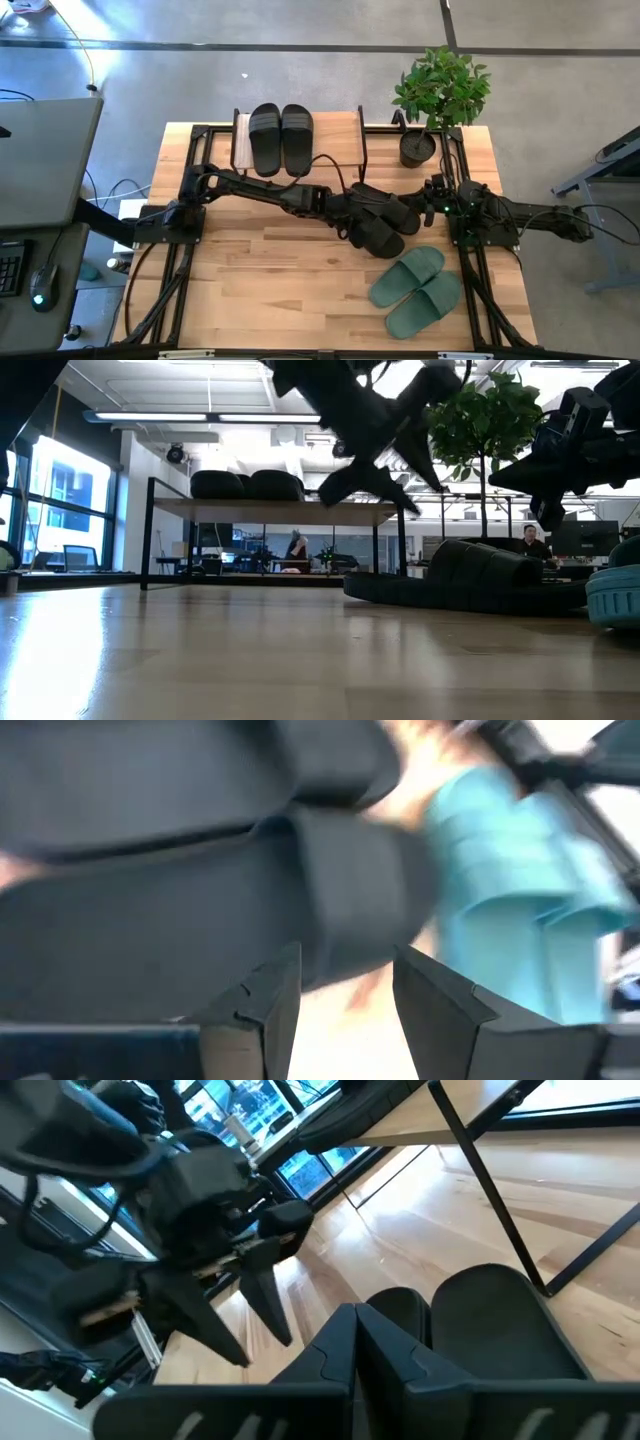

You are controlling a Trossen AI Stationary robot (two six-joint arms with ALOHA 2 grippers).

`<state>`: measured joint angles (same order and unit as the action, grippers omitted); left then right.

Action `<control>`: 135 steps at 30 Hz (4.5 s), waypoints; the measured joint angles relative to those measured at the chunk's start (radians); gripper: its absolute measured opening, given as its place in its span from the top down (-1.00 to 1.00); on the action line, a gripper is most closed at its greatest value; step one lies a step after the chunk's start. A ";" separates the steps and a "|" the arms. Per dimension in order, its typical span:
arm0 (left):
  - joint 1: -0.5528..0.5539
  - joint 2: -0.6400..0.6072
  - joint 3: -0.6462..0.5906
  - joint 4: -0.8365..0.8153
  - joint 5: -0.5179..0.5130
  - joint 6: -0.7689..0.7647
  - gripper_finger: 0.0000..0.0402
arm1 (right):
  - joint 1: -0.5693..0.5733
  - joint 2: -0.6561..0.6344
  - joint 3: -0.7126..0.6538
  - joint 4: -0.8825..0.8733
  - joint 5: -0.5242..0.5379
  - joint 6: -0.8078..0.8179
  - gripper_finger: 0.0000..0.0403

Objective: Pick and place slides into the shelf
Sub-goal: Move the bottom black slide to the middle of the table

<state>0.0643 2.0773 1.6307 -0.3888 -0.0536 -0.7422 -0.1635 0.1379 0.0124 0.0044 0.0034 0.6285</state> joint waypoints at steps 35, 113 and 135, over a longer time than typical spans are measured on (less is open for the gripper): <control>-0.005 0.124 0.001 0.125 0.044 0.003 0.29 | 0.000 0.000 0.000 0.000 0.000 -0.008 1.00; -0.121 0.048 0.679 -0.677 -0.353 0.035 1.00 | 0.000 0.007 0.000 0.000 0.000 -0.026 1.00; -0.503 -0.043 0.538 -1.181 -1.230 -1.245 1.00 | 0.000 0.026 0.000 -0.001 -0.007 -0.016 1.00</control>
<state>-0.4384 2.0338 2.1688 -1.5702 -1.2840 -1.9872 -0.1634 0.1638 0.0124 0.0037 -0.0032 0.6121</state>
